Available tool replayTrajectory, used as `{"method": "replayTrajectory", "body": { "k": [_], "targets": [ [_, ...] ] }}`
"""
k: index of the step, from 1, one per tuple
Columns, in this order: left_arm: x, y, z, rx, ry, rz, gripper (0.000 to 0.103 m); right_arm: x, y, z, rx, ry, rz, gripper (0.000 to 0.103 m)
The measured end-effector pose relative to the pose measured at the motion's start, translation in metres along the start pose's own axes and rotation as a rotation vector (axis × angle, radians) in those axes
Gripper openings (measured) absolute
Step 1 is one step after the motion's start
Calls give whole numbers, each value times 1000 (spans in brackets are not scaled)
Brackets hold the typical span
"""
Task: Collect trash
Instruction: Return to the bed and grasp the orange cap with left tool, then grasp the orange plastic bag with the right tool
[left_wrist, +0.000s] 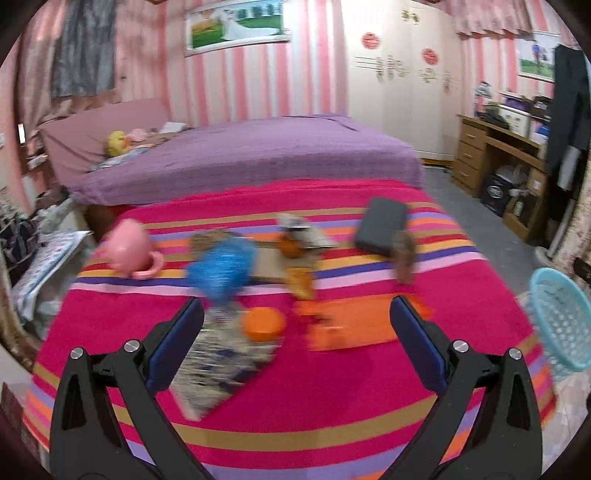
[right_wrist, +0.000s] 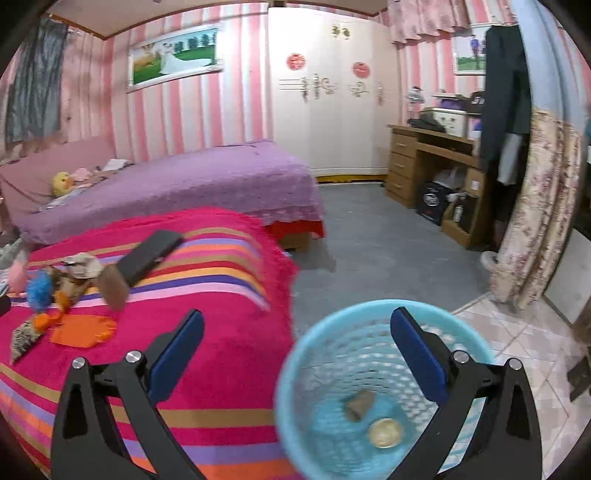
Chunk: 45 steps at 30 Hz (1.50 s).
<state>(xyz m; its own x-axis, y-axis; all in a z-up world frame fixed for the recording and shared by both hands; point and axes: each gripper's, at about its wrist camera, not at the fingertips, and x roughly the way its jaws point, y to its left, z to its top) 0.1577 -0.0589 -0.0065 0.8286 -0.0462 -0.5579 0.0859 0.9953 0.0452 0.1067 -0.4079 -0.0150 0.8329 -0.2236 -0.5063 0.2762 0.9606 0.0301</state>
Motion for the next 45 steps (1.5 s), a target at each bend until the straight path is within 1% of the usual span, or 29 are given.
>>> {"method": "replayTrajectory", "body": {
  "k": [1, 3, 6, 8, 10, 12, 15, 18, 19, 20, 21, 23, 24, 26, 28, 31, 34, 37, 41, 45],
  "targets": [
    [4, 15, -1, -13, 0, 24, 97, 3, 11, -1, -14, 7, 7, 98],
    [10, 33, -4, -26, 14, 43, 97, 10, 26, -3, -30, 22, 20, 98],
    [27, 58, -12, -52, 64, 36, 97, 18, 47, -6, -58, 44, 41, 98],
    [39, 68, -18, -91, 99, 20, 97, 22, 59, -7, -85, 50, 40, 98],
    [52, 72, -21, -98, 133, 0, 97, 26, 68, -7, -105, 54, 37, 98],
    [61, 63, -24, -71, 153, 2, 97, 30, 76, -7, -114, 62, 41, 98],
    [77, 50, -27, -23, 187, -19, 95, 37, 83, -6, -122, 77, 48, 98],
    [87, 34, -27, 33, 205, -20, 85, 42, 87, -5, -134, 87, 47, 98],
    [92, 30, -27, 43, 210, -22, 79, 44, 88, -5, -138, 89, 46, 98],
    [96, 28, -26, 44, 220, -30, 73, 45, 90, -5, -140, 91, 45, 98],
    [100, 27, -26, 37, 232, -44, 69, 47, 91, -5, -142, 93, 45, 98],
    [110, 26, -24, 17, 260, -77, 55, 48, 93, -4, -148, 95, 47, 98],
    [113, 25, -23, 16, 264, -81, 53, 49, 95, -4, -153, 95, 48, 98],
    [117, 21, -23, 30, 264, -72, 44, 50, 97, -4, -157, 96, 52, 98],
    [115, 20, -24, 40, 254, -65, 40, 50, 100, -4, -163, 99, 58, 98],
    [103, 25, -18, 10, 222, -99, 40, 50, 107, -5, -172, 107, 78, 98],
    [84, 34, -13, -8, 176, -92, 40, 51, 120, -8, -178, 130, 121, 98],
    [69, 43, -13, -31, 147, -86, 40, 53, 133, -12, -188, 146, 151, 98],
    [55, 61, -20, -22, 122, -23, 40, 62, 159, -19, -212, 187, 192, 98],
    [56, 86, -26, -55, 144, 6, 40, 77, 184, -27, -217, 244, 245, 98]
  ]
}}
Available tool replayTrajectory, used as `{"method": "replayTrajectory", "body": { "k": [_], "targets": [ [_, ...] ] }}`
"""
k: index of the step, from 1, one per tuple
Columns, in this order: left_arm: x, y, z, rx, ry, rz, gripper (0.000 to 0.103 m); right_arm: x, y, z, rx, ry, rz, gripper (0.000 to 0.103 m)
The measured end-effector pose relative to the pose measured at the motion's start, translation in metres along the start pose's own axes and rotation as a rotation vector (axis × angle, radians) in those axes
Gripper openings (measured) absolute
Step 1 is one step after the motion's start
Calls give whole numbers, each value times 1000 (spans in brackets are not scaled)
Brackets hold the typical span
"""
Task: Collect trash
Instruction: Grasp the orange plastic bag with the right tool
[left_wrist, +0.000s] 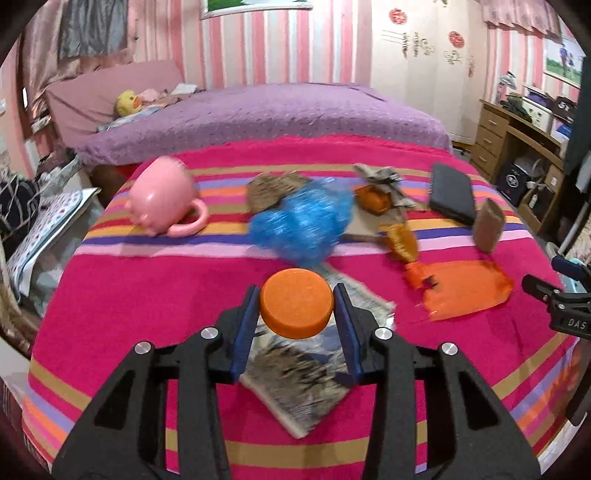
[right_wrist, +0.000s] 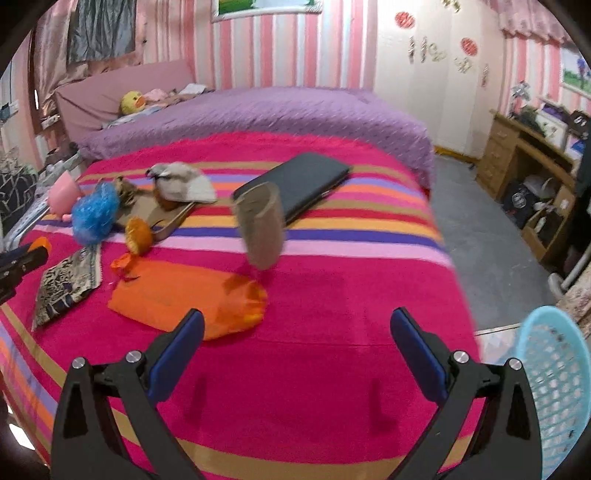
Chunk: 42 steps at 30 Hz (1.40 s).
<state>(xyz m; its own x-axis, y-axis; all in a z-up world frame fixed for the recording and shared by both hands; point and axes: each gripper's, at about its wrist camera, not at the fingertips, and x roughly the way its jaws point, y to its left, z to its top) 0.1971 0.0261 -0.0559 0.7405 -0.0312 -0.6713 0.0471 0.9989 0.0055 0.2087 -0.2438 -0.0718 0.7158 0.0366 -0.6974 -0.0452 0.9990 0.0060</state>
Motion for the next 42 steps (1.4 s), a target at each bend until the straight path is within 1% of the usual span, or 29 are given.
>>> {"method": "replayTrajectory", "body": {
  "k": [3, 5, 7, 8, 10, 11, 12, 14, 16, 17, 19, 20, 23, 26, 29, 36, 42],
  "targets": [
    [1, 10, -1, -13, 2, 13, 40, 13, 17, 1, -34, 35, 22, 97],
    [-1, 16, 0, -29, 1, 8, 40, 20, 26, 1, -54, 49, 32, 96],
    [-2, 17, 2, -36, -3, -3, 40, 24, 30, 1, -54, 66, 52, 86],
    [-3, 16, 3, -34, -8, -5, 40, 28, 33, 1, -52, 79, 72, 78],
    [-4, 11, 5, -28, -15, -13, 40, 31, 39, 0, -68, 78, 80, 74],
    [-5, 7, 5, -24, -19, -19, 40, 32, 43, 0, -85, 78, 92, 67],
    [-6, 5, 5, -18, -22, -23, 40, 31, 45, -1, -95, 74, 98, 62],
    [-7, 0, 5, 4, -30, -23, 40, 31, 45, -1, -98, 69, 109, 58],
    [-7, -4, 3, 18, -31, -15, 40, 29, 45, -1, -105, 65, 137, 44],
    [-7, -5, 3, 19, -29, -14, 40, 26, 47, -1, -123, 58, 131, 33],
    [-7, -7, 3, 18, -28, -15, 40, 23, 48, -2, -143, 45, 127, 22],
    [-7, -7, 3, 17, -31, -12, 40, 19, 48, -2, -156, 33, 128, 14],
    [-10, -9, 4, 9, -42, -10, 40, 6, 42, -1, -172, -11, 127, 12],
    [-14, -12, 6, 2, -59, -11, 40, -12, 27, 2, -144, -61, 139, 11],
    [-17, -14, 7, -2, -74, -9, 40, -27, 7, 5, -110, -92, 166, 11],
    [-23, -24, 8, -4, -93, -10, 40, -64, -42, -1, -51, -162, 163, 11],
    [-30, -40, 7, 6, -121, -8, 40, -91, -84, -12, -29, -202, 124, 11]
  ]
}}
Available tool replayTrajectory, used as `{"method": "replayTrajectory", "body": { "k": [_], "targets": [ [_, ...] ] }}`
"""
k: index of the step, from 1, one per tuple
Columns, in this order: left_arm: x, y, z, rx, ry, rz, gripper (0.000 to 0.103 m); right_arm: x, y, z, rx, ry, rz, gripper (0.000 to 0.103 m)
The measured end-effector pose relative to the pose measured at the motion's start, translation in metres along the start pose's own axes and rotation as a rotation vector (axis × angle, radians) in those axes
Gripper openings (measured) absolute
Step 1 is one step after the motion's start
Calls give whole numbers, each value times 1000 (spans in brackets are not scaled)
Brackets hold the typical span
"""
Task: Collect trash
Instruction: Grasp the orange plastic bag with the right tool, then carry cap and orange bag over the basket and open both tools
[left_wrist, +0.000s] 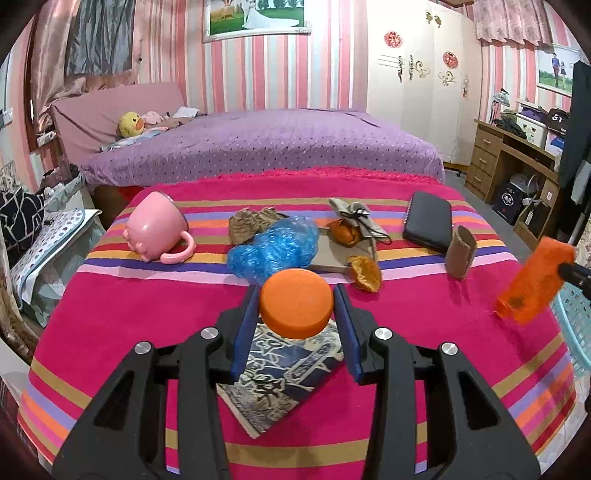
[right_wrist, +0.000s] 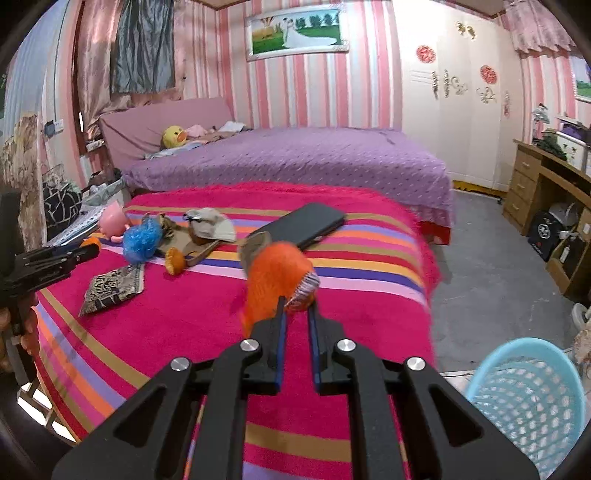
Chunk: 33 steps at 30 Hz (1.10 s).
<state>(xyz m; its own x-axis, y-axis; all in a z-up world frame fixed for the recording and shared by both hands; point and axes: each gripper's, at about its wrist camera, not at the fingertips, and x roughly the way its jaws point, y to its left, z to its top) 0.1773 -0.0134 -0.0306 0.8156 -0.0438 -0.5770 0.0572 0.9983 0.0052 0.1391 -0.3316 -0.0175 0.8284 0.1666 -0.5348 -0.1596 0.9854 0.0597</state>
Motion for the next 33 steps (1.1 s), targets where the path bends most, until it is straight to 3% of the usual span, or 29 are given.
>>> {"method": "replayTrajectory", "body": {
  "k": [9, 15, 26, 33],
  "targets": [
    [-9, -42, 2, 33, -29, -9, 40, -28, -63, -12, 44, -14, -97, 11],
    [-14, -96, 7, 77, -61, -46, 40, -54, -115, -19, 109, -47, -179, 11],
    [-6, -246, -1, 164, -49, -222, 40, -90, -199, -52, 181, -27, -367, 11],
    [-4, -335, -22, 220, -15, -330, 40, -102, -230, -76, 194, 10, -429, 11]
  ]
}}
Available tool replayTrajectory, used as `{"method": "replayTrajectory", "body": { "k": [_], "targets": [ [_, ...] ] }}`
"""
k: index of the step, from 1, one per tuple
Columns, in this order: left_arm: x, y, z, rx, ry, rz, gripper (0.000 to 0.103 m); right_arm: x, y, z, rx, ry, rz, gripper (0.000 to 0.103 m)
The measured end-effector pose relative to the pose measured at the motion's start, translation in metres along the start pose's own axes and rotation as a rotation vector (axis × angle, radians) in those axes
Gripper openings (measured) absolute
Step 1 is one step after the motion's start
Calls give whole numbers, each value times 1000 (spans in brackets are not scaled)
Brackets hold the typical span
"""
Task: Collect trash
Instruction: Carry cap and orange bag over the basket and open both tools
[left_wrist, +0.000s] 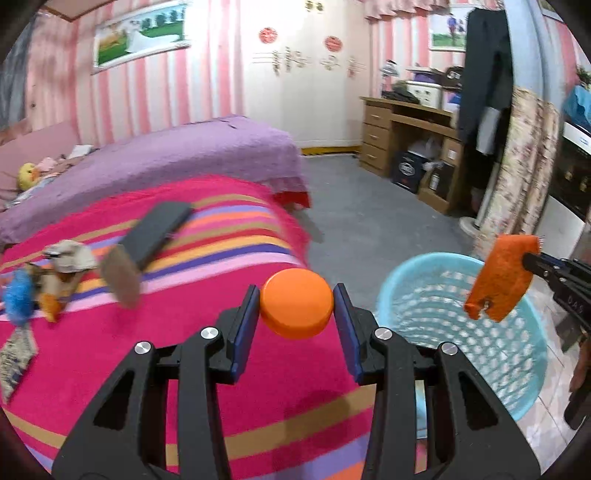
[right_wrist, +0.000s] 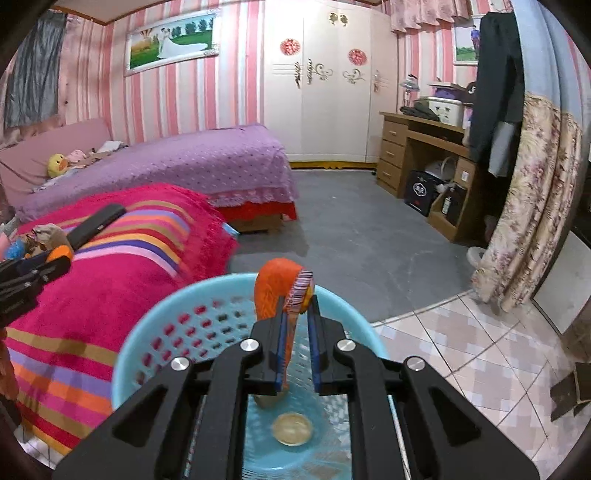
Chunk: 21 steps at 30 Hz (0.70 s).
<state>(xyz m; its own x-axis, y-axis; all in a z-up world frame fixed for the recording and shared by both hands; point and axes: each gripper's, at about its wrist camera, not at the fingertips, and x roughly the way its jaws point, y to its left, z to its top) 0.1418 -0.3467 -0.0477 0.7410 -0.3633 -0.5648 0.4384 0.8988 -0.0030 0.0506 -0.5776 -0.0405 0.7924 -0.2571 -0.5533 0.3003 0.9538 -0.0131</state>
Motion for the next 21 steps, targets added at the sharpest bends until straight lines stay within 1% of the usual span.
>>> {"method": "replayTrajectory", "body": {
  "k": [4, 7, 10, 12, 13, 14, 15, 16, 17, 18, 19, 20, 21],
  "targets": [
    [16, -41, -5, 34, 21, -36, 40, 1, -13, -7, -8, 11, -41, 11],
    [26, -59, -5, 47, 38, -53, 40, 3, -21, -11, 12, 15, -53, 11],
    [37, -73, -4, 63, 68, -91, 40, 6, -27, -12, 31, 16, -57, 11],
    [40, -80, -2, 80, 69, -93, 40, 7, -28, -11, 45, 12, -56, 11],
    [42, -84, 0, 82, 68, -92, 42, 8, -28, -10, 50, 9, -55, 11],
    [43, -85, 2, 78, 75, -101, 51, 7, -27, -10, 55, 5, -55, 11],
    [44, -85, 4, 68, 86, -116, 56, 7, -26, -9, 56, 1, -55, 11],
    [44, -84, 6, 60, 86, -116, 63, 7, -25, -9, 55, -1, -56, 11],
    [44, -82, 8, 51, 80, -106, 72, 7, -24, -9, 51, 1, -58, 11],
    [43, -79, 10, 48, 73, -98, 77, 7, -23, -9, 47, 2, -60, 11],
    [40, -75, 13, 45, 58, -77, 86, 8, -22, -10, 45, 3, -60, 11],
    [38, -72, 14, 44, 47, -61, 90, 9, -21, -11, 45, 6, -59, 11],
    [36, -68, 15, 45, 35, -48, 91, 9, -21, -11, 47, 5, -57, 11]
  ]
}}
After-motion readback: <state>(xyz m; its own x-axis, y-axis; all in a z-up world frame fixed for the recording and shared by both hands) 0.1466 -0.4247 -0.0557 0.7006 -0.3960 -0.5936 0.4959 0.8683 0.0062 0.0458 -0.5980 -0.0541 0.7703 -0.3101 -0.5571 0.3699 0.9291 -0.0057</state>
